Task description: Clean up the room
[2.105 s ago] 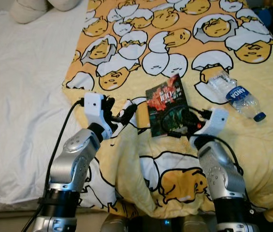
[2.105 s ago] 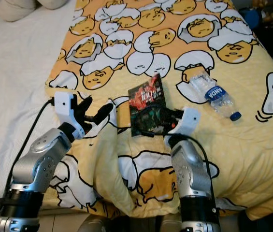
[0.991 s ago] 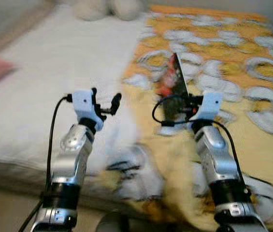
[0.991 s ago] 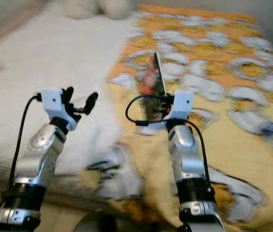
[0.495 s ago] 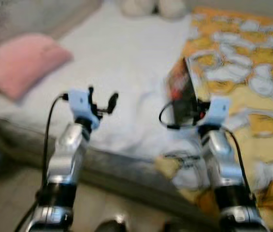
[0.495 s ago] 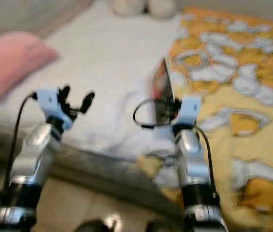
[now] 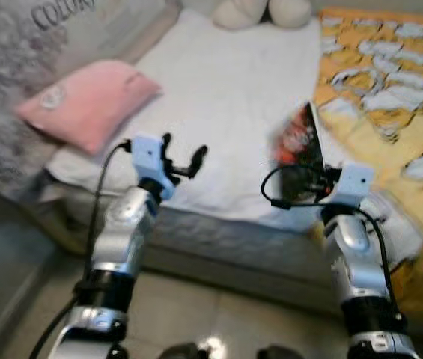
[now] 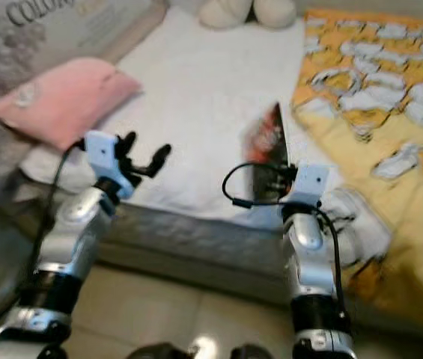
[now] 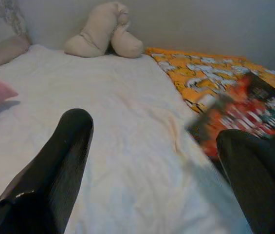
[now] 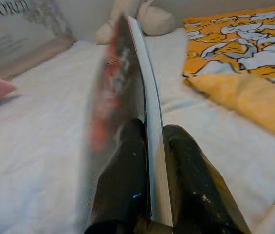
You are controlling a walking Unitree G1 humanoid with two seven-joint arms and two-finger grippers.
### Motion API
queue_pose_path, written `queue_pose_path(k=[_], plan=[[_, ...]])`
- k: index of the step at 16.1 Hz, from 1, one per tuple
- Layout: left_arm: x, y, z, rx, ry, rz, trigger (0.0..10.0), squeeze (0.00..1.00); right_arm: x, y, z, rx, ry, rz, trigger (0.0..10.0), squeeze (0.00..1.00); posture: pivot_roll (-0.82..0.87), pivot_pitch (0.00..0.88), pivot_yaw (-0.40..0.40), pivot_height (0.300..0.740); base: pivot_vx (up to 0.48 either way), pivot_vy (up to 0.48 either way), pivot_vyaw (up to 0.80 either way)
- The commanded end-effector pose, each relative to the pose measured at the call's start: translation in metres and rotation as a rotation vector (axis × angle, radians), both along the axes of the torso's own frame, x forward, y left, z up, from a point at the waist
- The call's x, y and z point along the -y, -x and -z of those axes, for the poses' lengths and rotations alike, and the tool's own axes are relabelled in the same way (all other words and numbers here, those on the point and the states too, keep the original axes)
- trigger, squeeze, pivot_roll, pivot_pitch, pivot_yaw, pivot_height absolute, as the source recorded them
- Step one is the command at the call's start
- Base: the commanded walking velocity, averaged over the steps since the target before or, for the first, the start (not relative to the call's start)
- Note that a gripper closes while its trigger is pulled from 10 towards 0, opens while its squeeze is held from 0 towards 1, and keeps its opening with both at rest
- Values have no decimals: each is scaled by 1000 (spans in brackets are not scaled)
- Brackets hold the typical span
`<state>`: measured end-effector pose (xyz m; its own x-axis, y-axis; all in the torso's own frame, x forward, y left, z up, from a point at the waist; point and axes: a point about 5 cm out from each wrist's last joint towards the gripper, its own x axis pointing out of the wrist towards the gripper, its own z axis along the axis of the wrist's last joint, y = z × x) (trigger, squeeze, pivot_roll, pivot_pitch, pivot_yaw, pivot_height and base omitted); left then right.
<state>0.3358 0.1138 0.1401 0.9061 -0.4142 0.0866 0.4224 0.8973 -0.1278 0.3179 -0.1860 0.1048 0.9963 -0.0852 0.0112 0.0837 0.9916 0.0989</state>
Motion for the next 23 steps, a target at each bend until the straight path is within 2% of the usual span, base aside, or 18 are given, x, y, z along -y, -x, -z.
queue_pose_path(k=[1,2,4,6,7,9,10,12,15,23], plan=[[6,-2,-3,9,-7,28,10000,0,7,1,-12,65,17,25,0,0,-96,41,98,740,0,476,0],[6,-2,-2,5,1,26,10000,0,6,2,-12,69,21,27,0,0,-99,41,103,740,0,476,0],[-5,-4,4,-36,54,-93,10000,0,12,3,-12,79,22,59,0,0,-98,29,105,740,0,480,0],[-17,0,9,-40,48,-186,10000,0,18,9,-9,78,26,89,0,0,-98,16,96,740,0,480,0],[-25,11,21,-31,-48,-193,10000,0,22,20,-3,76,67,99,0,0,-91,8,90,740,0,480,0],[-29,18,32,-67,-90,-192,10000,0,24,26,0,70,92,91,0,0,-87,7,86,740,0,480,0],[-29,18,41,-122,-141,-213,10000,0,25,28,1,65,124,73,0,0,-78,3,78,740,0,0,0],[-24,15,32,-70,-86,-186,10000,0,25,25,0,68,125,75,0,0,-83,0,77,740,0,0,0],[-16,9,19,-22,-46,-171,10000,0,22,15,-15,118,131,67,0,0,-93,0,80,740,469,0,0],[-18,4,16,-16,-44,-176,10000,0,24,13,-17,123,125,75,0,0,-100,6,89,740,463,0,0]])
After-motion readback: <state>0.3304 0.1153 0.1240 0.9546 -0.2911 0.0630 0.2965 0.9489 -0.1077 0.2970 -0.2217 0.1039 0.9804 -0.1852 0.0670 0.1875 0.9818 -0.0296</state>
